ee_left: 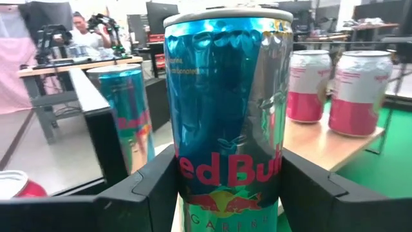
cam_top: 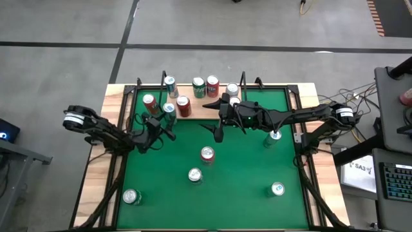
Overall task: Pick and place cans onto a shelf
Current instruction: Put the top left blue silver soda can on the shelf aligned with the other blue silver soda can
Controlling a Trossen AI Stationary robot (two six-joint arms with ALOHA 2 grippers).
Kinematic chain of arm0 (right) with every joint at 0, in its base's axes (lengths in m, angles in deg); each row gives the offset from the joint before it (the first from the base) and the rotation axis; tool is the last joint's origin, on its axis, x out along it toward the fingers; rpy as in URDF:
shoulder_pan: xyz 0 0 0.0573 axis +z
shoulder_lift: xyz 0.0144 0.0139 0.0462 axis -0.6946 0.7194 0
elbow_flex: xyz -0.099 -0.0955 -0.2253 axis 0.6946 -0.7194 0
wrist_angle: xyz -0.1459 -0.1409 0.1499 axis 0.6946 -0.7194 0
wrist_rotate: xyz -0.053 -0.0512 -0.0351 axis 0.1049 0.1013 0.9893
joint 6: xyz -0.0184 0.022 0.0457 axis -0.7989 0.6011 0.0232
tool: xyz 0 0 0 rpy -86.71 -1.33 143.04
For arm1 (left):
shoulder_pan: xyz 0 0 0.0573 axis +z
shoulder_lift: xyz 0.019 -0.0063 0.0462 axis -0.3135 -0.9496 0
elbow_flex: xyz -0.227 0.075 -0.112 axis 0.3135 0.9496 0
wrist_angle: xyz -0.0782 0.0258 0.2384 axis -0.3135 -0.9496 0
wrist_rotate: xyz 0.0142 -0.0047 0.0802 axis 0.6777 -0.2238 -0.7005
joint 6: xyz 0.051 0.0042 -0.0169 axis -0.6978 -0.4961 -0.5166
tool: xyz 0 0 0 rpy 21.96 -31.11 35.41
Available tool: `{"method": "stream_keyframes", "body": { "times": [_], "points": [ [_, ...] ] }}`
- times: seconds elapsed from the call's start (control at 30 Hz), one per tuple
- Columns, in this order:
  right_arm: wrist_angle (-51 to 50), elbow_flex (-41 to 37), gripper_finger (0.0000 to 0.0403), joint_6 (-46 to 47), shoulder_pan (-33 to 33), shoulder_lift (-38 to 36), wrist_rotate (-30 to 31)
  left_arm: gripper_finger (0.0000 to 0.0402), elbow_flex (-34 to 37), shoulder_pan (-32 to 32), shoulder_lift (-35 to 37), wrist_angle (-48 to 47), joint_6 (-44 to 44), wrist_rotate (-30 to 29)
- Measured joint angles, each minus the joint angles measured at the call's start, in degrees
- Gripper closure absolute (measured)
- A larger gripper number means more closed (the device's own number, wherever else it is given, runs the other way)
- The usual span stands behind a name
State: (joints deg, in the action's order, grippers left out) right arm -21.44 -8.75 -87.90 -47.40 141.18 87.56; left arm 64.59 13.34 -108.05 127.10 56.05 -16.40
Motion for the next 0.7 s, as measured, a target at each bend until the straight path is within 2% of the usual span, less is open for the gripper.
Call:
{"method": "stream_keyframes", "body": {
  "times": [0.23,0.57,0.7],
  "points": [
    [0.0,0.0,0.0051,-0.4,0.0,0.0,0.0,0.0202,0.0,0.5,-5.3,5.0,0.3,-2.2],
    [0.0,0.0,0.0051,-0.4,0.0,0.0,0.0,0.0202,0.0,1.6,-11.8,12.8,0.0,-2.0],
    [0.0,0.0,0.0051,-0.4,0.0,0.0,0.0,0.0199,-0.5,2.3,-13.1,12.7,0.5,-2.0]
  ]
}}
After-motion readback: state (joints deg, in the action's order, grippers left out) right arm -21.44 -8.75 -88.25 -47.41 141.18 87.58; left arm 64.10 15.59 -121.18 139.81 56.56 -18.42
